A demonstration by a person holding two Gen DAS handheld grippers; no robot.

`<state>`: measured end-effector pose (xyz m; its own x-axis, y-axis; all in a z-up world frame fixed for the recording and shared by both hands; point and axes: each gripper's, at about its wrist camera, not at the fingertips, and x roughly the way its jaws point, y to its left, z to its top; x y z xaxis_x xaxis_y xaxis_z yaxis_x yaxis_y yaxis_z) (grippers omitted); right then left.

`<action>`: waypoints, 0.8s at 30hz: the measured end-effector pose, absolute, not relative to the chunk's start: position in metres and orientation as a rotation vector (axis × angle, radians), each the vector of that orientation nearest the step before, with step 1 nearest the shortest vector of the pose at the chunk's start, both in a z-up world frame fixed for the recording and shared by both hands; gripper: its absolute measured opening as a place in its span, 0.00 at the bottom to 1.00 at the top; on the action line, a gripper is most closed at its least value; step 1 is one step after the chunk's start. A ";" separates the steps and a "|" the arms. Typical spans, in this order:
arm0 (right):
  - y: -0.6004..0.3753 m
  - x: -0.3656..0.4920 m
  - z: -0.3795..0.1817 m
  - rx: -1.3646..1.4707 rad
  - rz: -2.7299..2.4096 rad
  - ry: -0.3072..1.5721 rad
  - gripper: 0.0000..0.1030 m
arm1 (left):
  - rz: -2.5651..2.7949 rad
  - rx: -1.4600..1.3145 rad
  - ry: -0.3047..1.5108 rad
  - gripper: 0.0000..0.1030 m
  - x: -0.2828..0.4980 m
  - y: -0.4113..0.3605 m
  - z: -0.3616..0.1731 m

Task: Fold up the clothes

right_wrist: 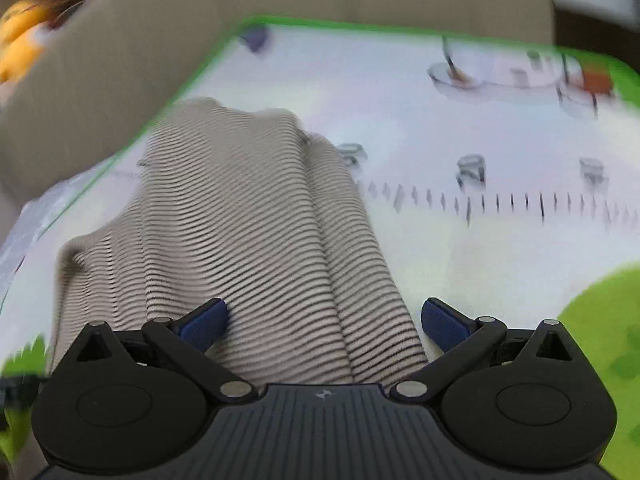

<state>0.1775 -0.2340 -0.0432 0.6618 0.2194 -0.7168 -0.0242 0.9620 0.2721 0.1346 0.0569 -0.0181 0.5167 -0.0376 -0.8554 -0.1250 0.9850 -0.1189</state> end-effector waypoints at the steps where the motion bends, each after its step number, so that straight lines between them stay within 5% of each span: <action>1: -0.233 0.179 -0.043 0.240 0.138 0.843 1.00 | 0.045 -0.163 1.029 1.00 0.134 0.056 -0.018; 7: -0.228 0.171 -0.037 0.137 0.202 0.872 0.93 | -0.003 -0.097 1.038 0.98 0.127 0.049 -0.019; 9: -0.225 0.165 -0.031 0.129 0.219 0.880 0.80 | -0.019 -0.075 1.040 0.85 0.125 0.047 -0.019; 11: -0.223 0.154 -0.023 0.129 0.260 0.900 0.50 | -0.037 -0.065 1.058 0.71 0.122 0.046 -0.016; 14: -0.220 0.128 -0.017 0.101 0.298 0.951 0.35 | -0.079 -0.071 1.138 0.45 0.118 0.047 -0.009; 24: -0.240 0.021 -0.007 -0.035 0.410 1.089 0.30 | -0.228 0.004 1.337 0.40 0.055 0.052 0.017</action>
